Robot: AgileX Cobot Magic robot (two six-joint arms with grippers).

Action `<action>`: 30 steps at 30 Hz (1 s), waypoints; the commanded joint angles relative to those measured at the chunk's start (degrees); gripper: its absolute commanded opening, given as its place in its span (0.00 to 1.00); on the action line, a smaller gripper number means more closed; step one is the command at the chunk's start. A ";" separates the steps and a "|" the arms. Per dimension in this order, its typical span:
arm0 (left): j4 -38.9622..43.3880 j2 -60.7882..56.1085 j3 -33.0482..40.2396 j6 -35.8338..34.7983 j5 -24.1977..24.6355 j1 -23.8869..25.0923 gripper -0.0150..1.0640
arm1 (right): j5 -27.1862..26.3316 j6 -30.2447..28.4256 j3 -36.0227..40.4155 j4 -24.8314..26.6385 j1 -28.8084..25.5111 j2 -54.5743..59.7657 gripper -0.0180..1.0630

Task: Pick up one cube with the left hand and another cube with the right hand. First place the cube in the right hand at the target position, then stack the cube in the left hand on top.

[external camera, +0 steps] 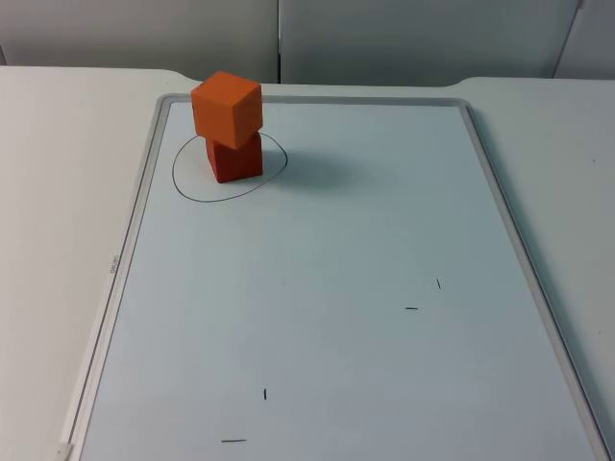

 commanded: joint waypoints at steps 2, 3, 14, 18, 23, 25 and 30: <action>0.19 -0.30 2.12 -1.72 1.90 -0.29 0.76 | 0.31 1.56 1.09 0.25 -0.06 -3.34 0.69; 0.19 -0.30 2.12 -1.72 1.90 -0.29 0.76 | 0.31 1.56 1.09 0.25 -0.06 -3.34 0.69; 5.25 -0.30 5.15 -2.92 4.08 -0.29 0.76 | 2.55 2.57 0.58 0.65 -0.06 -6.85 0.69; 5.25 -0.30 5.15 -2.92 3.98 -0.29 0.76 | 4.44 2.40 0.38 1.11 -0.06 -6.85 0.69; 4.66 -0.30 5.15 -2.34 3.98 -0.29 0.77 | 8.82 1.53 0.24 -0.66 -0.06 -6.85 0.69; 4.10 -0.30 5.15 -1.11 3.65 -0.29 0.84 | 10.53 1.77 0.24 -1.49 -0.06 -6.85 0.69; 4.50 -0.30 7.11 -1.33 0.56 -0.29 0.99 | 11.01 1.90 0.24 -1.49 -0.06 -6.85 0.69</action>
